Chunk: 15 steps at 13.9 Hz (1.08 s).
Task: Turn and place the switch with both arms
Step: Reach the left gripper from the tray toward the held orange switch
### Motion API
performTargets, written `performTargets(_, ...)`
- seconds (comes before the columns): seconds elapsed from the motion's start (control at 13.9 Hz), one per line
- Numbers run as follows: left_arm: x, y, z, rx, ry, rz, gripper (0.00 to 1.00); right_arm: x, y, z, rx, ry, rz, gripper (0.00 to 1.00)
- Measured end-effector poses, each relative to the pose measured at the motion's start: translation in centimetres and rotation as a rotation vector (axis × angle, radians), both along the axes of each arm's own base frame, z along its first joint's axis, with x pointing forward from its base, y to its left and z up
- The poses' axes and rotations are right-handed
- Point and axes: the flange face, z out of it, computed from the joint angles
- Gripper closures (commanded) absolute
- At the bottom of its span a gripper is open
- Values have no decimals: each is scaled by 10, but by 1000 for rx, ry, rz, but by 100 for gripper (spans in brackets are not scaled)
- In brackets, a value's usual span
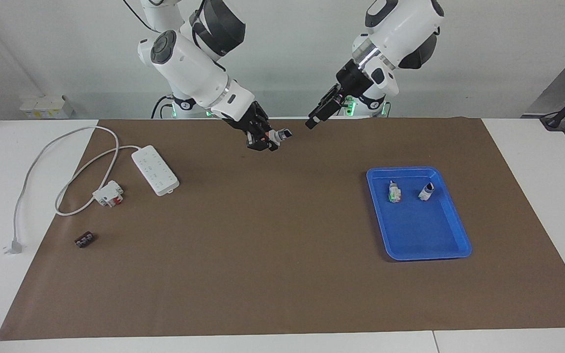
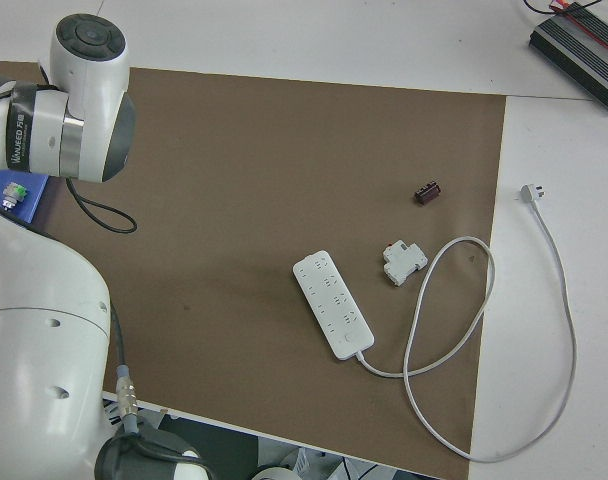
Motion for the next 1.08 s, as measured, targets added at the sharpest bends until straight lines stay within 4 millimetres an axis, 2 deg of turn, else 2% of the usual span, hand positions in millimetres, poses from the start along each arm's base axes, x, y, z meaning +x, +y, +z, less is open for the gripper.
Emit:
performTargets(0.5,-13,-24,-13,-14,-32,27,51,-5,-2,3,-2,-5,-1,100)
performTargets(1.08,-10,-33,-20,-28,-65,59,54,-5,-3,1,-4,-2,-4,100)
